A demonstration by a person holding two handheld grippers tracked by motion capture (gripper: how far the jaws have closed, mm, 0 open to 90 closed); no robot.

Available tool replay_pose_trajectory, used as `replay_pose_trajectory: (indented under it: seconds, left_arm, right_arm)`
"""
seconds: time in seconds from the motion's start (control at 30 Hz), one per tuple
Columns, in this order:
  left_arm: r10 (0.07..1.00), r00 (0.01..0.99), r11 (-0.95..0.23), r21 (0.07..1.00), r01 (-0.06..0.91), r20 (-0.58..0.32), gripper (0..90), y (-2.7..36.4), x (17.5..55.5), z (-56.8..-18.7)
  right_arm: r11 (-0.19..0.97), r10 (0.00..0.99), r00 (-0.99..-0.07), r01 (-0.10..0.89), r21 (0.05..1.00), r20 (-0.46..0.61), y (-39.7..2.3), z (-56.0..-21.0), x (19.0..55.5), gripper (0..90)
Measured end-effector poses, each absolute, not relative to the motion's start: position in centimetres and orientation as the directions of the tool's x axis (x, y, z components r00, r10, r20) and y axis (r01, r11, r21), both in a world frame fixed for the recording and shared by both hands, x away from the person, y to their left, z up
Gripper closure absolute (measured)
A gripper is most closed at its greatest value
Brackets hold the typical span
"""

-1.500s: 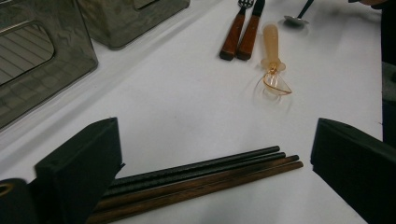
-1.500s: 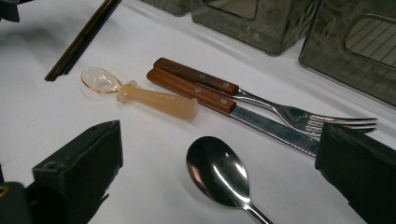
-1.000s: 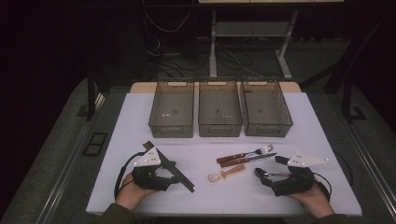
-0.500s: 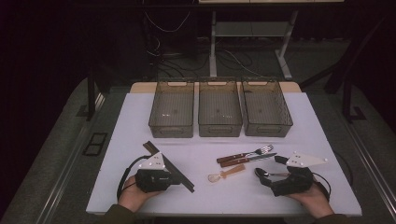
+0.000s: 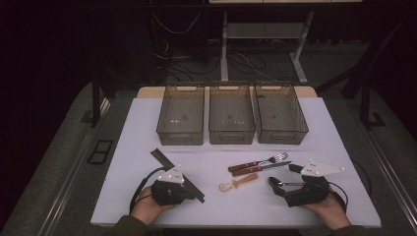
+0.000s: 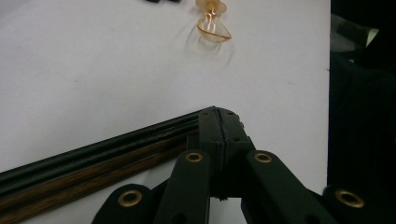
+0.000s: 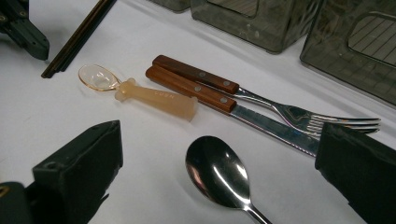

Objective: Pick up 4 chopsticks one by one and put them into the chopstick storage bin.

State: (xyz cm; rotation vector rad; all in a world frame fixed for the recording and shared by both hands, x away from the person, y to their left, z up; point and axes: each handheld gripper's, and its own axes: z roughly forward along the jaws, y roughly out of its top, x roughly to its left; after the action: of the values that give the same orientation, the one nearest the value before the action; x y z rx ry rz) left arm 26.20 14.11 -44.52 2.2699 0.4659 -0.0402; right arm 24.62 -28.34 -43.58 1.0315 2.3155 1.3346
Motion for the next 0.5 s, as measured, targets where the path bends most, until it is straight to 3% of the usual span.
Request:
replay_pose_trajectory:
  seconds: [0.5]
  left_arm:
    - [0.315, 0.933, -0.616, 0.710, 0.341, -0.175, 89.5, 13.53, 26.42, -44.82]
  right_arm:
    - [0.320, 0.699, -0.707, 0.441, 0.839, 0.105, -28.33, -43.58, 24.66, 1.1]
